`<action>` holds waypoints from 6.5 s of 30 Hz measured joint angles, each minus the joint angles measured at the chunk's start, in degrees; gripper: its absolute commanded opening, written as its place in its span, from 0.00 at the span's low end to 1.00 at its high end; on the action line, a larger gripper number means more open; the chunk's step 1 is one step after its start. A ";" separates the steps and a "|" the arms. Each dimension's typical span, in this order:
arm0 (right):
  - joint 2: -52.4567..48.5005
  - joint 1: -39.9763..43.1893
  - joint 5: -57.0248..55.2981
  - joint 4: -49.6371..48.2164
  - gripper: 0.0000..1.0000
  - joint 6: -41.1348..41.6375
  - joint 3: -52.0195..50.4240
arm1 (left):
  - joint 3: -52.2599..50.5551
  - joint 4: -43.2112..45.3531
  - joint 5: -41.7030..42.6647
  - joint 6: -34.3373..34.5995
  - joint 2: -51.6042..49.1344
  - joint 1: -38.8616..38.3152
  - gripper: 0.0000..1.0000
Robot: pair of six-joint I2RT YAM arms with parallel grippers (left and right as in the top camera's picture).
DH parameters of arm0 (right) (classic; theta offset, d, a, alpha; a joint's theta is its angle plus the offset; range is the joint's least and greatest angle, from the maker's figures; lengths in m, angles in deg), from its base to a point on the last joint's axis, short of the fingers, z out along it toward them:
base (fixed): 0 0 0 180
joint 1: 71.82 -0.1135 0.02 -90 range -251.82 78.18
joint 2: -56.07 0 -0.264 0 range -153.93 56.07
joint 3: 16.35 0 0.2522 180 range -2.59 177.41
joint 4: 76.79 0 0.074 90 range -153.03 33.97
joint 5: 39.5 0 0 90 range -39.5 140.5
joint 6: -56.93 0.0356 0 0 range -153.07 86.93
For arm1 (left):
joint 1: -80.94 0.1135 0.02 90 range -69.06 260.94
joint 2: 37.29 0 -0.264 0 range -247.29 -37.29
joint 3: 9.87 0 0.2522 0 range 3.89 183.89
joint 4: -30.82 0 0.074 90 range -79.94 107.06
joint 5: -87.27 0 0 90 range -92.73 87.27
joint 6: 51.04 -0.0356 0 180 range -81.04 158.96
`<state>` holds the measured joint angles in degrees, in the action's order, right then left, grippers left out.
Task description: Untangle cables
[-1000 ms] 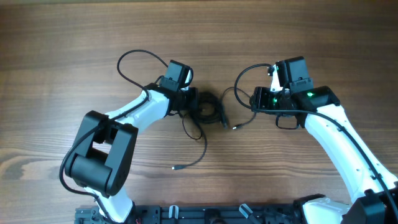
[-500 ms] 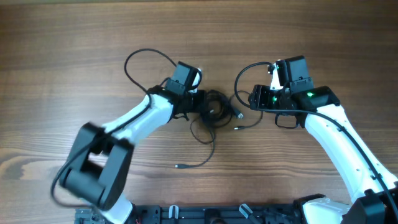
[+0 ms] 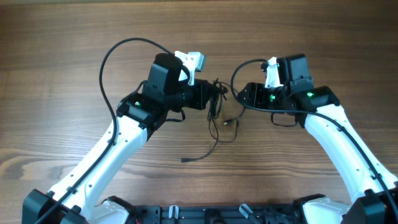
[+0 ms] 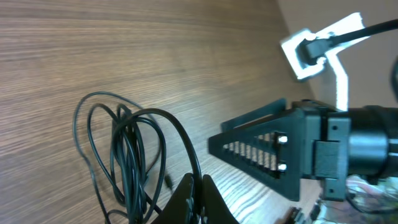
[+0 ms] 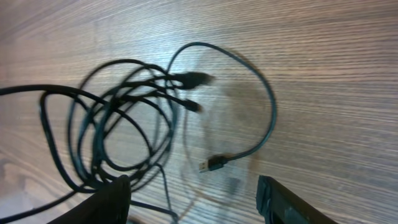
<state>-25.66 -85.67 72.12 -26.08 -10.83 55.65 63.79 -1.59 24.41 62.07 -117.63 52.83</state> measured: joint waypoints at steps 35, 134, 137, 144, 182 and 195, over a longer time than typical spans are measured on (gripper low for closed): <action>0.00 0.00 -21.53 9.53 0.83 4.44 0.04 | -0.02 -21.20 -23.82 2.62 -1.11 2.58 0.66; 0.63 -0.09 -25.05 6.69 0.38 9.84 -2.43 | 7.52 -30.62 -10.34 -5.31 -7.50 3.67 0.04; 0.63 -0.07 -23.39 4.15 0.46 8.72 -2.64 | 7.52 -29.00 -9.49 -5.33 -7.50 3.76 0.04; 0.63 0.02 -0.92 -2.84 0.62 -5.22 -2.67 | 7.52 -19.37 12.57 -11.76 -7.50 3.87 0.04; 0.63 0.02 25.11 -5.70 0.06 -20.55 -2.73 | 7.61 -28.74 -4.48 -12.74 -7.41 10.62 0.61; 0.63 0.00 17.18 -5.75 0.60 -15.19 -2.73 | 7.61 -27.45 -0.04 -12.07 -7.41 7.48 0.80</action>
<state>-25.03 -85.67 89.30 -31.83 -26.02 52.91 71.39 -29.05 24.36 50.01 -125.04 60.30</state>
